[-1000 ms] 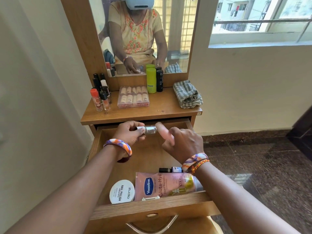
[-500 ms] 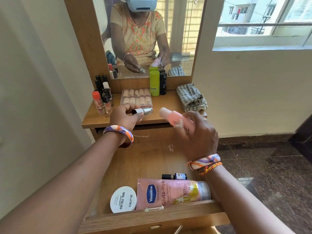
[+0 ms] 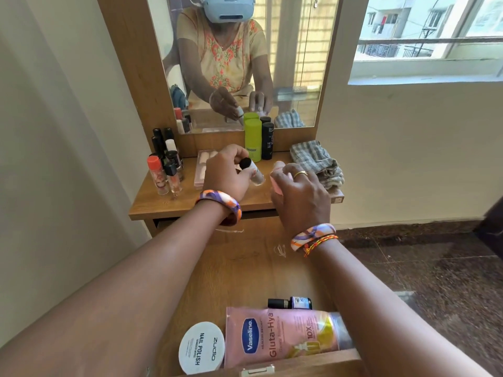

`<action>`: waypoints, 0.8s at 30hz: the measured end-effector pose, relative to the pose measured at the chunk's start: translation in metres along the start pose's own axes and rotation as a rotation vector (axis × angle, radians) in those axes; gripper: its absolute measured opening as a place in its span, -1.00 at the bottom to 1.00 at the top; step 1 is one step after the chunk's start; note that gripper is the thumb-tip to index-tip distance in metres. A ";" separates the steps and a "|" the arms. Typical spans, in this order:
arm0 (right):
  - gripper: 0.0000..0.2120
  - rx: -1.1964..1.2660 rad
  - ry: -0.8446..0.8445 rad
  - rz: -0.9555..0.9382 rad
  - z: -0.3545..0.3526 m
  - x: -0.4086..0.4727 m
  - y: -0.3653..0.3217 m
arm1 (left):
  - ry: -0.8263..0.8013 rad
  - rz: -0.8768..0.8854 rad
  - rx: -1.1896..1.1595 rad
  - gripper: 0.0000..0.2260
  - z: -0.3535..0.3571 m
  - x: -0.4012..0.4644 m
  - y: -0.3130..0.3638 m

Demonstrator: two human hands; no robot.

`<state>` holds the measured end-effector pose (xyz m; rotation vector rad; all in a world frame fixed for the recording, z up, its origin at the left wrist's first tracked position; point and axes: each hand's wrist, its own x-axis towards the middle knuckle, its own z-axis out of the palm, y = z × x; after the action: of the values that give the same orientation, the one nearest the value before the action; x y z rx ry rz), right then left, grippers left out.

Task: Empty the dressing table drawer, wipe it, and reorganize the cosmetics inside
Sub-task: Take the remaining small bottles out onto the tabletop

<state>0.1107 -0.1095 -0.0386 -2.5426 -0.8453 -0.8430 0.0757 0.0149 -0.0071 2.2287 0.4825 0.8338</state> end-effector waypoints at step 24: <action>-0.59 0.034 -0.276 0.183 0.032 0.028 -0.004 | 0.009 0.059 0.116 -0.79 0.046 0.052 -0.007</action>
<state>0.1400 -0.0788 -0.0447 -2.6939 -0.6817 -0.4254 0.1442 0.0264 -0.0152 2.3565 0.4822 0.8667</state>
